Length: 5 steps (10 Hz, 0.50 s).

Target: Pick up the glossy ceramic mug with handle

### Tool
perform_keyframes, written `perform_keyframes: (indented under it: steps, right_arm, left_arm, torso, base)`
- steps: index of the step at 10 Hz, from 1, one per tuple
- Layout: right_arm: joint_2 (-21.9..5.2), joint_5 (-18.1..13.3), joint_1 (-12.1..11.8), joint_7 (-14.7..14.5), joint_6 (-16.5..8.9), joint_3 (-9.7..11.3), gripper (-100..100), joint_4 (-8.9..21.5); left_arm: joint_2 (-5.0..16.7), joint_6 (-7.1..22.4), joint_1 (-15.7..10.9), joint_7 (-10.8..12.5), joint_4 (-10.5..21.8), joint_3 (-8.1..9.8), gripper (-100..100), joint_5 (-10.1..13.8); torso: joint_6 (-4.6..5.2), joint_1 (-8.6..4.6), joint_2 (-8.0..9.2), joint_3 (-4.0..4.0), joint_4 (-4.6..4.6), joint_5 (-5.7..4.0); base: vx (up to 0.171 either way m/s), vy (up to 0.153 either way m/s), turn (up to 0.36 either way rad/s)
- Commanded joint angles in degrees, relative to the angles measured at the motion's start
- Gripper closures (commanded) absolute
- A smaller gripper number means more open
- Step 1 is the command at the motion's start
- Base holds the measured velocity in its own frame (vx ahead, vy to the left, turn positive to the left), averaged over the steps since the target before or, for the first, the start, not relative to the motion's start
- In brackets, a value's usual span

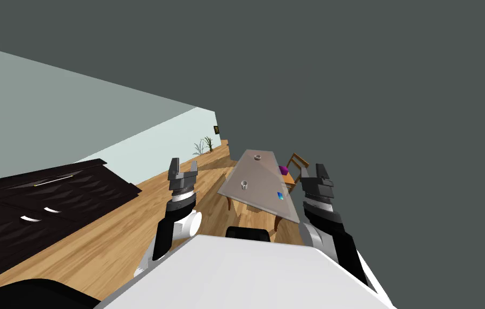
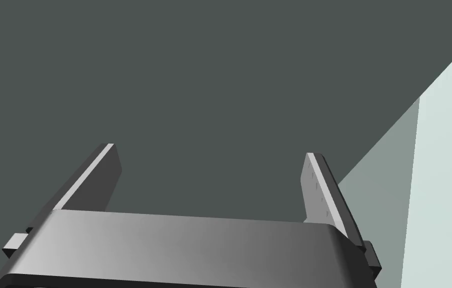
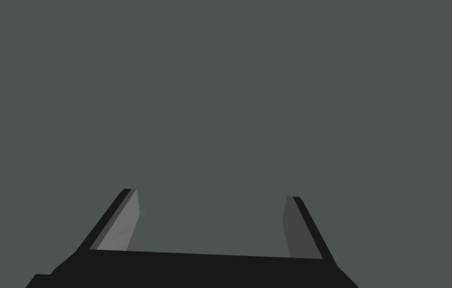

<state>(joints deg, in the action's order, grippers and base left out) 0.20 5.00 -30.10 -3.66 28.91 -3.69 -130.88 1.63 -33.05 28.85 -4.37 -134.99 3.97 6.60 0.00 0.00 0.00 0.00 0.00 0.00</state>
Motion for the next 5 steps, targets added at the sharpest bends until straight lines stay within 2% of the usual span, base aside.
perform_keyframes:
  steps: [1, 5]
  right_arm:
    - [-1.9, -1.8, 1.4, -1.6, 0.2, 0.4, -100, 1.7]
    - [-4.5, -6.1, 4.6, -5.6, 0.5, 1.2, -100, 6.1]
  left_arm:
    - [0.0, 0.0, 0.0, 0.0, 0.0, 0.00, 0, 0.0]
    - [0.0, 0.0, 0.0, 0.0, 0.0, 0.00, 0, 0.0]
  torso:
    - [0.00, 0.00, 0.00, 0.00, 0.00, 0.00]
    - [-0.01, 0.13, 0.03, 0.02, 0.01, 0.03]
  base:
    - [-0.004, 0.019, 0.150]
    - [-0.010, 0.033, 0.120]
